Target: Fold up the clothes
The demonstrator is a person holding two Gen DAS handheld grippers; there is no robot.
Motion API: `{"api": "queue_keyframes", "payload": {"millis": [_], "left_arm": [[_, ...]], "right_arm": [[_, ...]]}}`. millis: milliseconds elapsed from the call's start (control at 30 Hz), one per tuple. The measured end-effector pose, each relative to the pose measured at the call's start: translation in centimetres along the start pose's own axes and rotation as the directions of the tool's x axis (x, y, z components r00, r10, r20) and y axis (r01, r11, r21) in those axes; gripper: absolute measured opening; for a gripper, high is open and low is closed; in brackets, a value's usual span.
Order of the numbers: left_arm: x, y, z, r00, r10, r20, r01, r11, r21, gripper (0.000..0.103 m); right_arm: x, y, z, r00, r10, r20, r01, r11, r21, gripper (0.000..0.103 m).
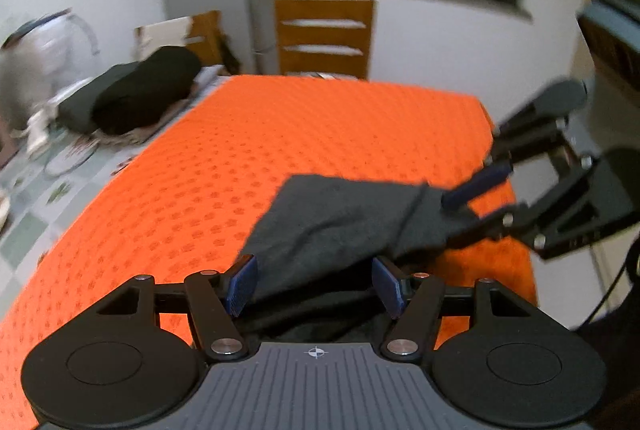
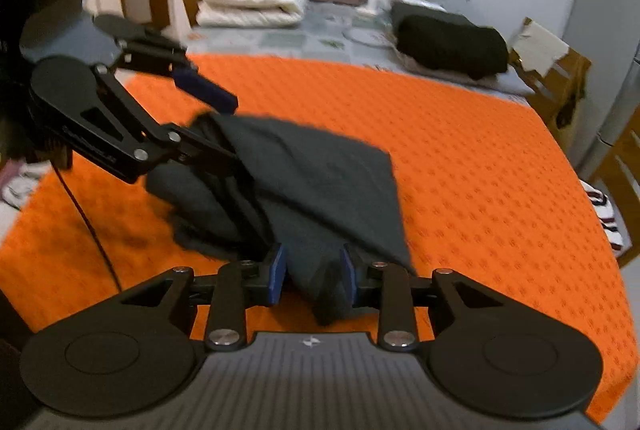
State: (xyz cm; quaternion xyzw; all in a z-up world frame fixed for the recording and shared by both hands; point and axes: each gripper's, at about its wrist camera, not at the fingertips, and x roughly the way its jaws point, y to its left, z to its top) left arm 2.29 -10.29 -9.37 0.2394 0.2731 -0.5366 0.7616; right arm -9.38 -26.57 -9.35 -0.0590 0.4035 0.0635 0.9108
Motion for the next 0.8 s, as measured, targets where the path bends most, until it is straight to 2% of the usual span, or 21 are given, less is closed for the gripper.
{"api": "queue_keyframes", "payload": {"millis": [167,233,267,300,400,500,567,633,700,767,800], "left_arm": [[1.2,-0.9,-0.3,1.000,0.001,-0.026,0.002,0.993,0.120,0.065],[1.0,-0.9,-0.5,1.000,0.001,-0.013,0.001,0.990,0.138,0.049],[0.8,-0.6,-0.4,1.000,0.000,-0.007,0.001,0.992,0.127,0.032],[0.7,-0.4,-0.3,1.000,-0.002,-0.001,0.002,0.993,0.116,0.019],[-0.1,1.6,0.4,0.999,-0.001,0.039,0.002,1.000,-0.017,0.010],[-0.8,4.6,0.9,0.996,0.007,0.086,0.012,0.976,-0.215,0.009],[-1.0,6.8,0.6,0.994,0.013,0.109,0.028,0.930,-0.368,0.009],[-1.0,9.1,0.0,0.992,0.018,0.125,0.049,0.856,-0.514,0.009],[-1.0,11.0,-1.2,0.991,0.040,0.127,0.048,0.782,-0.622,0.010],[-0.9,12.5,-2.6,0.990,0.077,0.115,0.024,0.720,-0.694,0.011],[-1.0,13.1,-3.4,0.990,0.093,0.108,0.013,0.692,-0.722,0.017]], "right_arm": [[1.1,0.7,-0.8,1.000,-0.019,-0.001,0.018,0.998,-0.053,0.035],[1.3,1.1,-0.8,1.000,-0.030,0.008,0.030,0.996,-0.080,0.031],[1.3,1.2,-0.7,0.999,-0.038,0.014,0.039,0.995,-0.095,0.024],[1.2,1.3,-0.5,0.999,-0.041,0.023,0.044,0.994,-0.104,0.006],[0.1,1.2,0.7,0.997,-0.032,0.070,0.037,0.996,-0.080,0.003],[-0.8,1.0,2.6,0.993,0.012,0.117,-0.008,1.000,-0.030,0.003],[-1.4,0.8,3.8,0.988,0.039,0.149,-0.040,0.999,0.003,0.003],[-1.5,0.8,5.1,0.982,0.069,0.174,-0.074,0.997,0.027,0.003],[-0.4,1.3,6.1,0.982,0.104,0.160,-0.108,0.994,0.020,0.003],[1.4,2.0,6.3,0.984,0.129,0.124,-0.131,0.991,0.009,0.003],[2.4,2.4,6.4,0.985,0.140,0.104,-0.141,0.990,0.003,0.003]]}}
